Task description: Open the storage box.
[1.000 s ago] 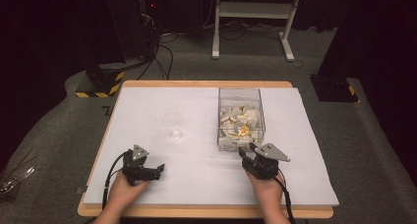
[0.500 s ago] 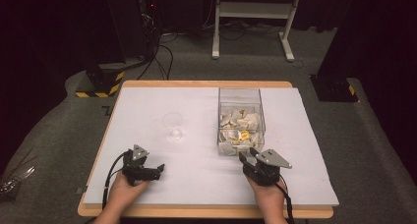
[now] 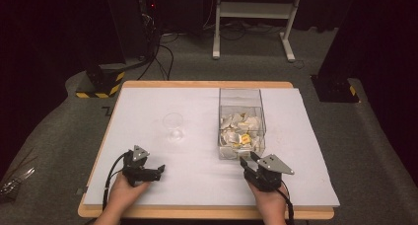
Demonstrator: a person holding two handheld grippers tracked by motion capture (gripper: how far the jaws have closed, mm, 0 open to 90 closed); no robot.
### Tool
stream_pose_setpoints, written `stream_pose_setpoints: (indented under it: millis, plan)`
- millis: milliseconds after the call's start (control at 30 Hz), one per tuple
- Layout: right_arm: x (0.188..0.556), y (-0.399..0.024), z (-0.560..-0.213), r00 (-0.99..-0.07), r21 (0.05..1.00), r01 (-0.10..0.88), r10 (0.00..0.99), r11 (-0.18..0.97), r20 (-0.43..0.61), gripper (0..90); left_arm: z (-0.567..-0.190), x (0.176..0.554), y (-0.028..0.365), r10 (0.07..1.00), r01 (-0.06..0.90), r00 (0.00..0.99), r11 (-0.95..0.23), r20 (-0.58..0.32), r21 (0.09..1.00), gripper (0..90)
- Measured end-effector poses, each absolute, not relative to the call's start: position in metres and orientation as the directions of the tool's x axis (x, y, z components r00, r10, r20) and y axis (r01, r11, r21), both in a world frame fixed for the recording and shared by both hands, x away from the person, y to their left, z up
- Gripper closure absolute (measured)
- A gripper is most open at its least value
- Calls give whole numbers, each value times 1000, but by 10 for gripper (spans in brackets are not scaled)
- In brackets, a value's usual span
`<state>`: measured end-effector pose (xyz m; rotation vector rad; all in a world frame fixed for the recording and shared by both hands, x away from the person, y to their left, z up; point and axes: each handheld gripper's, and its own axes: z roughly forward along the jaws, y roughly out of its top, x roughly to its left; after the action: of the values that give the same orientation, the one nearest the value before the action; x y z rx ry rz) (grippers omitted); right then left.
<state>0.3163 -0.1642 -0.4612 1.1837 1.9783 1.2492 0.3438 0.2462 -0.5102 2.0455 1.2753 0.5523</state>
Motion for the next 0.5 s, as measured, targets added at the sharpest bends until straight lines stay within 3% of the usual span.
stream_pose_setpoints:
  millis: [500]
  plan:
    - [306, -175, -454, -474, 906, 386, 880, 171, 36, 536, -510, 344, 246, 900, 623, 436, -310, 10, 718, 38]
